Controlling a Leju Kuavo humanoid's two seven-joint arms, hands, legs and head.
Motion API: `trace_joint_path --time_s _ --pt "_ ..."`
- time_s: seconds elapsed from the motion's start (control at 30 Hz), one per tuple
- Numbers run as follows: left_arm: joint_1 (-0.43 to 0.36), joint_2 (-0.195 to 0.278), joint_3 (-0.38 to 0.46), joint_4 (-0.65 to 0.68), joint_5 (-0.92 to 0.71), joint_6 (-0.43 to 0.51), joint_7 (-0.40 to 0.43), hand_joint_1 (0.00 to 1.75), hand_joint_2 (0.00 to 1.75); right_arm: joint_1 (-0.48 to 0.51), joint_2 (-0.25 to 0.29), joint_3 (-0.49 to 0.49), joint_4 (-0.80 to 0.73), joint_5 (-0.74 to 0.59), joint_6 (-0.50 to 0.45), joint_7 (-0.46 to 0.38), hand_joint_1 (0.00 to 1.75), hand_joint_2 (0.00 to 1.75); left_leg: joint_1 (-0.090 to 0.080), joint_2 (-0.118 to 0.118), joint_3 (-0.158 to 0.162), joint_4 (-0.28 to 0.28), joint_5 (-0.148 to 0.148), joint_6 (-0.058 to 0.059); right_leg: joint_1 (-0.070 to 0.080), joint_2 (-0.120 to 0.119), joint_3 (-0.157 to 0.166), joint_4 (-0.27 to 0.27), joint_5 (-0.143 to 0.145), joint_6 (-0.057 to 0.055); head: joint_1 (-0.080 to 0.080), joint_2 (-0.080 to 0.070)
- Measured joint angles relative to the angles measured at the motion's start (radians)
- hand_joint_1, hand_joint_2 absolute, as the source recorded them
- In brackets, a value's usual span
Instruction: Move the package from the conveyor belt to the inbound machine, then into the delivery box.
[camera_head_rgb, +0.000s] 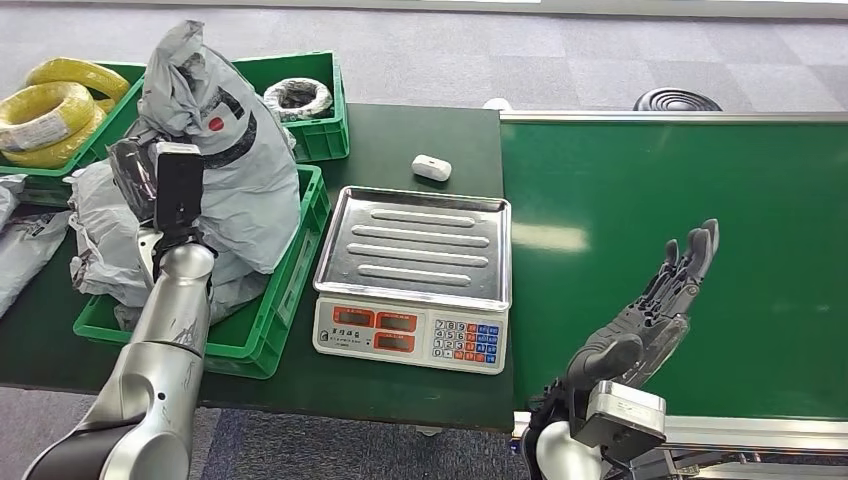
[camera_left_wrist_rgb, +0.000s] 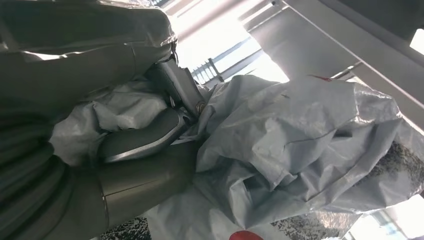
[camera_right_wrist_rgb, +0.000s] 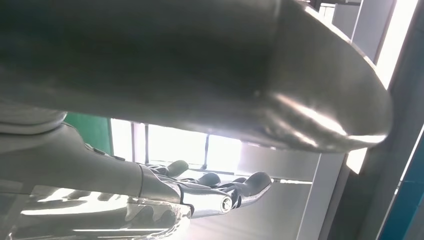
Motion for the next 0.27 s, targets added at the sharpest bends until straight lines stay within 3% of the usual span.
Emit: trace_joint_path --time_s 0.27 --pt "-0.038 0.036 0.154 0.133 -0.056 0.0 0.01 1.64 1.75 0.005 0.0 -0.005 -0.01 0.002 0.0 0.0 0.0 0.0 0.0 0.0 0.0 0.0 0.0 0.0 0.0 0.0 0.0 0.0 0.0 0.0 0.0 0.0"
